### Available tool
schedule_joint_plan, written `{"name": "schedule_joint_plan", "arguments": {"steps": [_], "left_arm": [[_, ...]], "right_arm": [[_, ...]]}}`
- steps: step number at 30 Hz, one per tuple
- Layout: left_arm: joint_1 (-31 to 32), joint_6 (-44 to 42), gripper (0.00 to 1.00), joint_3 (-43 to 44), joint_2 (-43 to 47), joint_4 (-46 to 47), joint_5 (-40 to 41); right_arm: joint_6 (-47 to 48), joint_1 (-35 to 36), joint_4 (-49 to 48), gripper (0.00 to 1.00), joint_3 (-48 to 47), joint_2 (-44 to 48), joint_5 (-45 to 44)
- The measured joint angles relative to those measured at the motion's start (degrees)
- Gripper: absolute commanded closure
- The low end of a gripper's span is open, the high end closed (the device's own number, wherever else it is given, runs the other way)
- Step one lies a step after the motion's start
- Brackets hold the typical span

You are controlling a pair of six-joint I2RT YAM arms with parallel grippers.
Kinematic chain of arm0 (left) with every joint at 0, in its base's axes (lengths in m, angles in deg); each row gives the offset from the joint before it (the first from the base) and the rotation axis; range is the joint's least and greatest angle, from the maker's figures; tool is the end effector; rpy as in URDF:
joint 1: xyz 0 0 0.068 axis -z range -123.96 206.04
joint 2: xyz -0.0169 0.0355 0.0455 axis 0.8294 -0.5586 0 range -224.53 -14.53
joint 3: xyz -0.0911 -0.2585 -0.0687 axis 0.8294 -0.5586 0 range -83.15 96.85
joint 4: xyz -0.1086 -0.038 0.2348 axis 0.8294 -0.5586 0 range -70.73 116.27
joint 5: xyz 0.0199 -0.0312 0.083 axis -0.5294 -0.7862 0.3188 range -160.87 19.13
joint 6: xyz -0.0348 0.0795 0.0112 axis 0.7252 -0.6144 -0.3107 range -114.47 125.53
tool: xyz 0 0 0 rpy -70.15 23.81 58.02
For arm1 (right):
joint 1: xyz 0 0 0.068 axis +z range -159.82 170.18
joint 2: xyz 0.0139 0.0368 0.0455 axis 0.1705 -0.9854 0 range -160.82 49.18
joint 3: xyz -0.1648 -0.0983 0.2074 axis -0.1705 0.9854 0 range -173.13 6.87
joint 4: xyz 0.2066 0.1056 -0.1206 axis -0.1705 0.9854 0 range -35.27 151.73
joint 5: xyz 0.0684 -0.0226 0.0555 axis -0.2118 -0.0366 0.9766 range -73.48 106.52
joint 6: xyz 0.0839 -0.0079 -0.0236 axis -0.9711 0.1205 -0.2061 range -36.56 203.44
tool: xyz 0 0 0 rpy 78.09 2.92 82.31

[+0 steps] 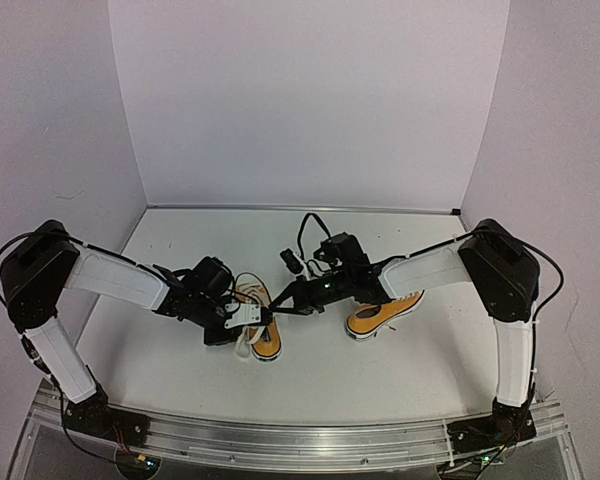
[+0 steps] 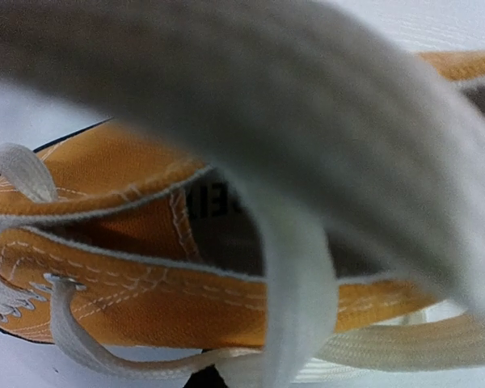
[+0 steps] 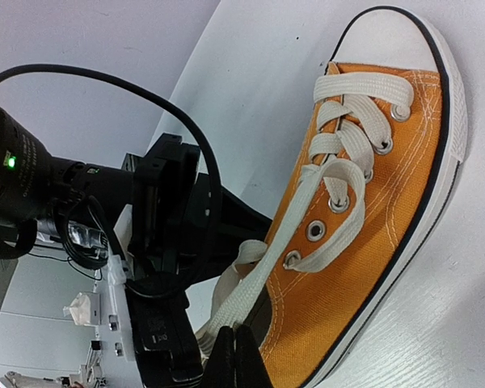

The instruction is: Tie the shoes

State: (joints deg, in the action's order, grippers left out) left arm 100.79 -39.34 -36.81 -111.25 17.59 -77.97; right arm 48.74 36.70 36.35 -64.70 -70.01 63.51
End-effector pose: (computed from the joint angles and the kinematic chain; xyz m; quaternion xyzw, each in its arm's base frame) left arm 0.2290 -0.2407 0.1057 0.6897 0.6707 -0.0594 0.2663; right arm 0.2849 0.3828 0.1502 -0.2820 0.7662 0.5630 0.1282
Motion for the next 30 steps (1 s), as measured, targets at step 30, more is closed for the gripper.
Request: {"name": "schedule_joint_plan", "arguments": {"steps": [30], "left_arm": [[-15.5, 47.3, 1.00, 10.9, 10.9, -16.6, 34.2]], "right_arm": [[2.3, -4.9, 4.4, 1.00, 6.3, 6.2, -1.0]]}}
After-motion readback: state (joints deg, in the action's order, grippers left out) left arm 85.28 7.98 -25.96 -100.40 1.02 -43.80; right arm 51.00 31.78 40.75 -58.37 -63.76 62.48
